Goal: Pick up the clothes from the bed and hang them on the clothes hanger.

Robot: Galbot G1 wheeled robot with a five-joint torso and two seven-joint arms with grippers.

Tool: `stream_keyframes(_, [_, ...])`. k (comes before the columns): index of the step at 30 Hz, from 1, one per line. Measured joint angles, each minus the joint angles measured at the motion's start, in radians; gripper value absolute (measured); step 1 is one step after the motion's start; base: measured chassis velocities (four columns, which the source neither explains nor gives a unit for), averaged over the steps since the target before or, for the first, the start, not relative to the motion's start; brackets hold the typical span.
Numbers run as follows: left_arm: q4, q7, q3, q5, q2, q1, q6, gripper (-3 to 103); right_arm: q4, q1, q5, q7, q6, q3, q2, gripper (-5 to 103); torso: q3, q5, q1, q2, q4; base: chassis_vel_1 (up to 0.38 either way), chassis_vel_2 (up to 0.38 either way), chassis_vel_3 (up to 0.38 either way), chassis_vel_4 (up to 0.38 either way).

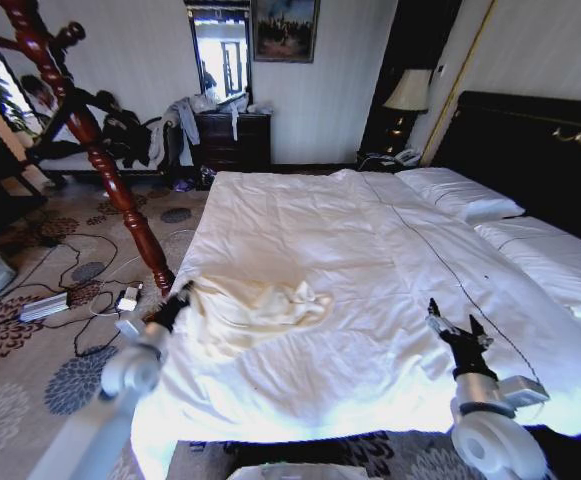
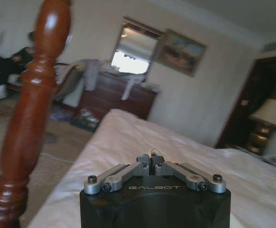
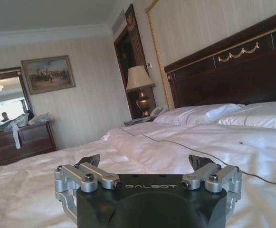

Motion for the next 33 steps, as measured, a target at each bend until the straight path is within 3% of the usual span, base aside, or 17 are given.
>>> stream_keyframes(7, [0.227,-0.044,0.113,-0.007,-0.030,-0.223,0.037,-3,-0.006,-0.022,-0.015,-0.001,0.002,0.008,0.009,100,0.000,-0.0005,0.000,0.000,0.0003,0.000,0.000,0.000,0.000])
stream_keyframes(8, [0.240,-0.059,0.125,0.002,-0.036,-0.242,0.047,2,-0.006,-0.025,-0.017,-0.001,0.003,0.010,0.010,100,0.000,-0.0005,0.000,0.000,0.0003,0.000,0.000,0.000,0.000])
stream_keyframes(10, [0.243,-0.066,0.127,0.004,-0.039,-0.249,0.053,2,-0.006,-0.026,-0.018,-0.001,0.004,0.010,0.011,100,0.000,-0.0007,0.000,0.000,0.0003,0.000,0.000,0.000,0.000])
stream_keyframes(13, [0.229,-0.134,0.126,0.010,-0.056,-0.299,0.105,18,-0.006,-0.033,-0.027,-0.002,0.006,0.011,0.022,100,0.000,-0.0004,0.000,0.000,0.0005,0.000,0.000,0.000,0.000])
stream_keyframes(15, [0.224,-0.141,0.123,0.007,-0.057,-0.307,0.114,18,-0.006,-0.033,-0.029,-0.002,0.006,0.010,0.024,100,0.000,-0.0003,0.000,0.000,0.0004,0.000,0.000,0.000,0.000])
stream_keyframes(16, [0.214,-0.150,0.118,-0.013,-0.056,-0.319,0.137,24,-0.006,-0.034,-0.032,-0.002,0.007,0.008,0.027,100,0.000,-0.0002,0.000,0.000,0.0005,0.000,0.000,0.000,0.000])
stream_keyframes(18, [0.186,-0.164,0.113,-0.124,-0.044,-0.326,0.249,34,-0.010,-0.034,-0.042,-0.002,0.007,0.000,0.035,100,0.000,0.0000,0.000,0.000,0.0005,0.000,0.000,0.000,0.000])
stream_keyframes(22, [0.181,-0.189,0.114,-0.191,-0.040,-0.322,0.313,45,-0.017,-0.032,-0.052,-0.002,0.008,-0.007,0.049,100,0.000,-0.0003,0.000,0.000,0.0006,0.000,0.000,0.000,0.000])
stream_keyframes(23, [0.179,-0.191,0.104,-0.202,-0.047,-0.312,0.314,56,-0.020,-0.033,-0.056,-0.002,0.009,-0.009,0.055,100,0.000,-0.0004,0.000,0.000,0.0005,0.000,0.000,0.000,0.000])
stream_keyframes(25, [0.174,-0.191,0.099,-0.207,-0.050,-0.306,0.314,56,-0.022,-0.034,-0.057,-0.002,0.010,-0.009,0.055,100,0.000,-0.0005,0.000,0.000,0.0006,0.000,0.000,0.000,0.000])
stream_keyframes(26, [0.167,-0.191,0.091,-0.214,-0.053,-0.297,0.314,61,-0.025,-0.036,-0.059,-0.002,0.011,-0.009,0.055,100,0.000,-0.0005,0.000,0.000,0.0006,0.000,0.000,0.000,0.000])
stream_keyframes(28, [0.135,-0.172,0.066,-0.228,-0.063,-0.263,0.243,72,-0.030,-0.038,-0.064,-0.001,0.015,-0.007,0.053,100,0.000,-0.0005,0.000,0.000,0.0005,0.000,0.000,0.000,0.000])
stream_keyframes(30, [0.118,-0.166,0.059,-0.243,-0.066,-0.249,0.223,72,-0.030,-0.038,-0.064,-0.001,0.015,-0.006,0.053,100,0.000,-0.0005,0.000,0.000,0.0006,0.000,0.000,0.000,0.000])
stream_keyframes(31, [0.094,-0.163,0.055,-0.259,-0.068,-0.232,0.208,78,-0.030,-0.038,-0.064,0.000,0.016,-0.004,0.055,100,0.000,-0.0005,0.000,0.000,0.0006,0.000,0.000,0.000,0.000])
stream_keyframes(33, [-0.031,-0.159,0.053,-0.278,-0.073,-0.139,0.178,89,-0.031,-0.041,-0.064,0.004,0.018,-0.001,0.061,100,0.000,-0.0001,0.000,0.000,0.0004,0.000,0.000,0.000,0.000])
